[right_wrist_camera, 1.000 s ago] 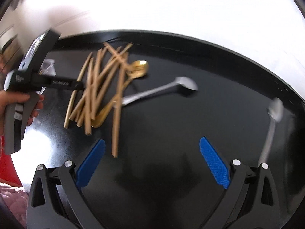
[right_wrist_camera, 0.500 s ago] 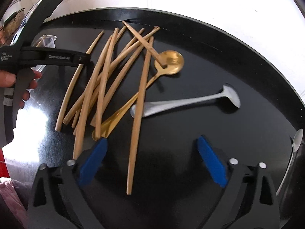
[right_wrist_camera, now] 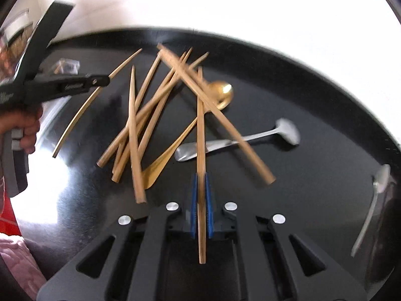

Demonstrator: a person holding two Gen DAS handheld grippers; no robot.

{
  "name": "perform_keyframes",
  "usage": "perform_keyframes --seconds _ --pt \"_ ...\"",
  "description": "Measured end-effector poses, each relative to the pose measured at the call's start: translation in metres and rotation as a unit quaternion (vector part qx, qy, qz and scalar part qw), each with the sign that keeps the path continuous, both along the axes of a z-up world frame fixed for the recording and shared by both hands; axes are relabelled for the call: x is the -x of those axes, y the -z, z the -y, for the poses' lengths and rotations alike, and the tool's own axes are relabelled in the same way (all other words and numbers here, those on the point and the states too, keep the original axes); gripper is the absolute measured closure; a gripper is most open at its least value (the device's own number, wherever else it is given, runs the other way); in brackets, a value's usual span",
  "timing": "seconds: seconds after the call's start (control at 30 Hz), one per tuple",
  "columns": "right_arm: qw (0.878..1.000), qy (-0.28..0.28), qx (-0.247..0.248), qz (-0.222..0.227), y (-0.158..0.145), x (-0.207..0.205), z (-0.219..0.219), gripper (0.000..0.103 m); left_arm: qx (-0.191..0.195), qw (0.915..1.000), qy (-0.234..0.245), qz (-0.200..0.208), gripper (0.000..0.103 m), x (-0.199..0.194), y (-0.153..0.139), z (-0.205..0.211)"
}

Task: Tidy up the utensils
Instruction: 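Carry both chopsticks over the clear container and open both tools to drop them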

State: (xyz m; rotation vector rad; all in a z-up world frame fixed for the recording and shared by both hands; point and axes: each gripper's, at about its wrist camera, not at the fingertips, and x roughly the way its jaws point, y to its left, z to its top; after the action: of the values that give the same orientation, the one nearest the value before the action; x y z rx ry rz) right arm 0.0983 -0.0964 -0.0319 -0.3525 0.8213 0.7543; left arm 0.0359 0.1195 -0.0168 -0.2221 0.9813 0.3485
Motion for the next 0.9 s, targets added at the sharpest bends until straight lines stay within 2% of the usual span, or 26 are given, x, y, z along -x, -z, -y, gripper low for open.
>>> perform_keyframes --seconds 0.3,0.57,0.7,0.9 --pt "0.991 0.023 -0.131 0.007 -0.078 0.034 0.034 0.096 0.013 0.9951 0.023 0.095 0.098 0.042 -0.087 0.003" --pt "0.977 0.009 -0.209 0.036 -0.134 0.074 0.018 0.096 0.009 0.9923 0.016 0.123 0.098 0.098 -0.133 -0.024" --pt "0.972 -0.018 -0.230 0.053 -0.155 0.098 -0.005 0.096 -0.009 0.9901 0.007 0.140 0.098 0.124 -0.151 -0.044" --pt "0.969 -0.076 -0.209 0.105 -0.170 0.141 -0.063 0.096 -0.026 0.9900 -0.020 0.137 0.098 0.164 -0.161 -0.089"
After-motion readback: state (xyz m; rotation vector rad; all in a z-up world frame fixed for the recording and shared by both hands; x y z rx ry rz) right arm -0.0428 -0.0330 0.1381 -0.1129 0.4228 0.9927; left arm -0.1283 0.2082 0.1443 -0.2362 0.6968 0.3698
